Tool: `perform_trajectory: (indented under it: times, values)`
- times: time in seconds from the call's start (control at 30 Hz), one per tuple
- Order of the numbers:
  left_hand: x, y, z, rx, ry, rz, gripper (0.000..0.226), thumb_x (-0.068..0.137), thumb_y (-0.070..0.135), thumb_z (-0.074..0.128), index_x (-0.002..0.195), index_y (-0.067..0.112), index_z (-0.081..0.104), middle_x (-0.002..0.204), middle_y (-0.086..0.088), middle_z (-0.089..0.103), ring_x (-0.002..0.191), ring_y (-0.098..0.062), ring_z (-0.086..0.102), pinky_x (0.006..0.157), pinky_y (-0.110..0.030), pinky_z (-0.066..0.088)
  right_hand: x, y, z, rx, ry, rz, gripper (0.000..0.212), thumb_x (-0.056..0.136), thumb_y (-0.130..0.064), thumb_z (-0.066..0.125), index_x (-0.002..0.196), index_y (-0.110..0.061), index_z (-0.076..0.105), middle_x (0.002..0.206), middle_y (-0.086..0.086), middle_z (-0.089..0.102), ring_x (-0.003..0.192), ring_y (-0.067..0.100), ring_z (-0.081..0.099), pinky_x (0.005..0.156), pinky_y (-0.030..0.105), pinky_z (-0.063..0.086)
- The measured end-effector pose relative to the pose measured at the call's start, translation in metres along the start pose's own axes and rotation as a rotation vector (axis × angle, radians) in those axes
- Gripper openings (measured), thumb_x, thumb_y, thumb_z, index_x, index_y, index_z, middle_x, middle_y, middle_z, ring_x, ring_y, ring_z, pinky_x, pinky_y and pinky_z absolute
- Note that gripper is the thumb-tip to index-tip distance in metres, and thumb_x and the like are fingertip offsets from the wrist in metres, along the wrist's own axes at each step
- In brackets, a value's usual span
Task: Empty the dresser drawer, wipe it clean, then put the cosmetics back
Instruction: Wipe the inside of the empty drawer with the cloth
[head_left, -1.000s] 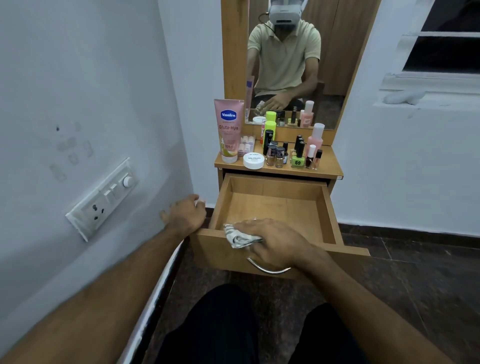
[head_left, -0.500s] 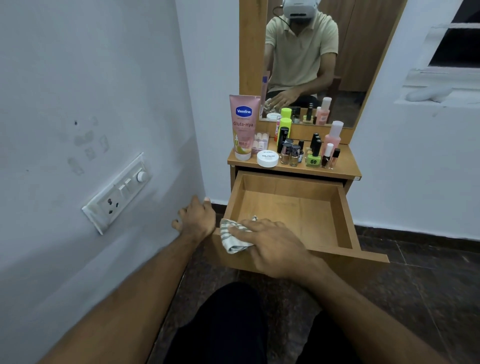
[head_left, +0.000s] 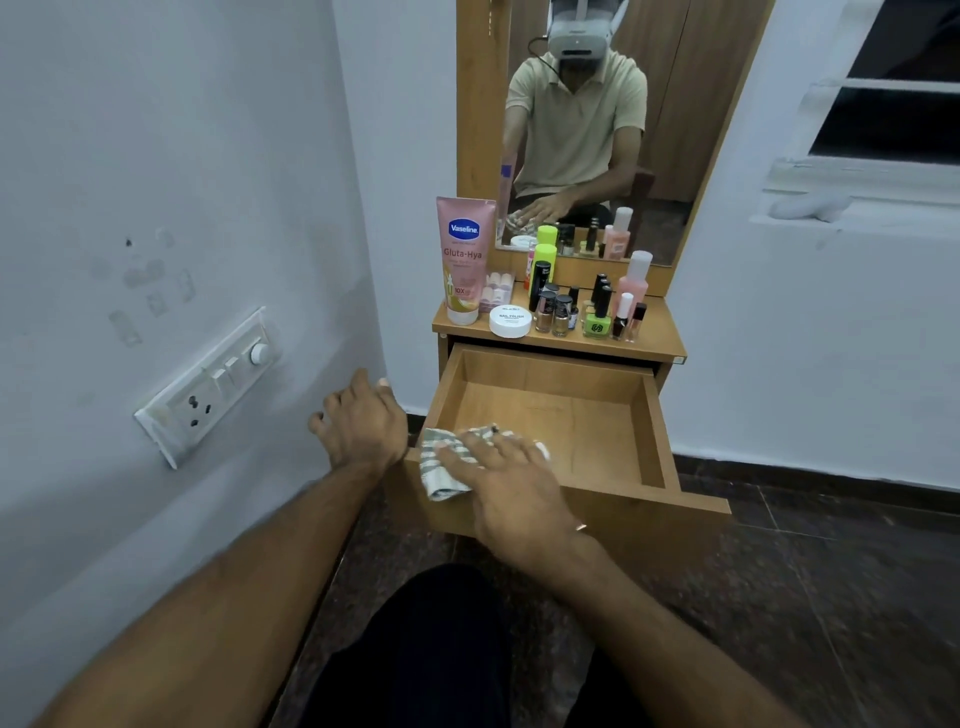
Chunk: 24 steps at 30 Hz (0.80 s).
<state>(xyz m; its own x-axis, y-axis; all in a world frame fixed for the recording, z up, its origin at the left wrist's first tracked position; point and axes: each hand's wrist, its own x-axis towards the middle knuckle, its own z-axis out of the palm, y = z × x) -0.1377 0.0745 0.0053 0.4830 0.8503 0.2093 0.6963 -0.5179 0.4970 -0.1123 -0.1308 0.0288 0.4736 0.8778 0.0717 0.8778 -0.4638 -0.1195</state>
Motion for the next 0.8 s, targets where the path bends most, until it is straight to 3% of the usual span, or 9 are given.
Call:
perform_trajectory:
  times: [0.1, 0.23, 0.4, 0.57, 0.7, 0.8]
  values:
    - [0.007, -0.007, 0.003, 0.021, 0.039, -0.002, 0.048, 0.105, 0.035, 0.033, 0.144, 0.012, 0.047, 0.131, -0.015, 0.064, 0.126, -0.035, 0.048, 0.105, -0.054, 0.028, 0.004, -0.001, 0.017, -0.033, 0.118, -0.013, 0.071, 0.088, -0.017, 0.062, 0.154, -0.030, 0.040, 0.161, 0.006, 0.038, 0.144, 0.036, 0.040, 0.120, 0.054, 0.023]
    - [0.010, -0.009, 0.006, 0.029, 0.066, 0.025, 0.048, 0.105, 0.036, 0.032, 0.144, 0.012, 0.047, 0.131, -0.015, 0.063, 0.127, -0.035, 0.047, 0.107, -0.055, 0.026, -0.032, 0.042, 0.019, -0.070, 0.172, 0.045, 0.077, 0.083, -0.017, 0.063, 0.154, -0.032, 0.038, 0.160, 0.000, 0.040, 0.144, 0.030, 0.042, 0.122, 0.049, 0.022]
    - [0.015, 0.000, 0.012, 0.033, 0.103, 0.054, 0.047, 0.105, 0.037, 0.034, 0.140, 0.011, 0.052, 0.125, -0.016, 0.066, 0.122, -0.036, 0.052, 0.104, -0.055, 0.029, -0.076, 0.109, 0.017, -0.144, 0.220, 0.172, 0.070, 0.083, -0.025, 0.041, 0.152, -0.032, 0.043, 0.157, -0.001, 0.046, 0.139, 0.029, 0.047, 0.119, 0.050, 0.022]
    - [0.011, 0.029, 0.010, 0.078, 0.130, 0.373, 0.049, 0.102, 0.040, 0.031, 0.134, 0.017, 0.059, 0.127, -0.011, 0.066, 0.119, -0.031, 0.054, 0.102, -0.049, 0.032, -0.060, 0.110, 0.024, -0.092, 0.319, 0.281, 0.071, 0.082, -0.014, 0.048, 0.151, -0.029, 0.046, 0.157, 0.001, 0.046, 0.142, 0.033, 0.041, 0.123, 0.053, 0.016]
    - [-0.018, 0.056, 0.025, 0.050, -0.068, 0.621, 0.056, 0.101, 0.053, 0.023, 0.138, 0.024, 0.052, 0.141, -0.004, 0.055, 0.133, -0.024, 0.042, 0.112, -0.051, 0.026, -0.049, 0.113, 0.028, -0.094, 0.376, 0.302, 0.072, 0.083, -0.012, 0.048, 0.153, -0.027, 0.044, 0.158, 0.003, 0.043, 0.145, 0.034, 0.036, 0.124, 0.053, 0.012]
    - [-0.020, 0.056, 0.035, 0.189, -0.143, 0.631, 0.064, 0.102, 0.057, 0.019, 0.148, 0.020, 0.040, 0.154, -0.006, 0.043, 0.144, -0.025, 0.031, 0.120, -0.054, 0.017, -0.058, 0.129, 0.032, -0.160, 0.412, 0.263, 0.075, 0.082, -0.008, 0.055, 0.154, -0.024, 0.041, 0.160, 0.005, 0.040, 0.146, 0.036, 0.035, 0.124, 0.054, 0.015]
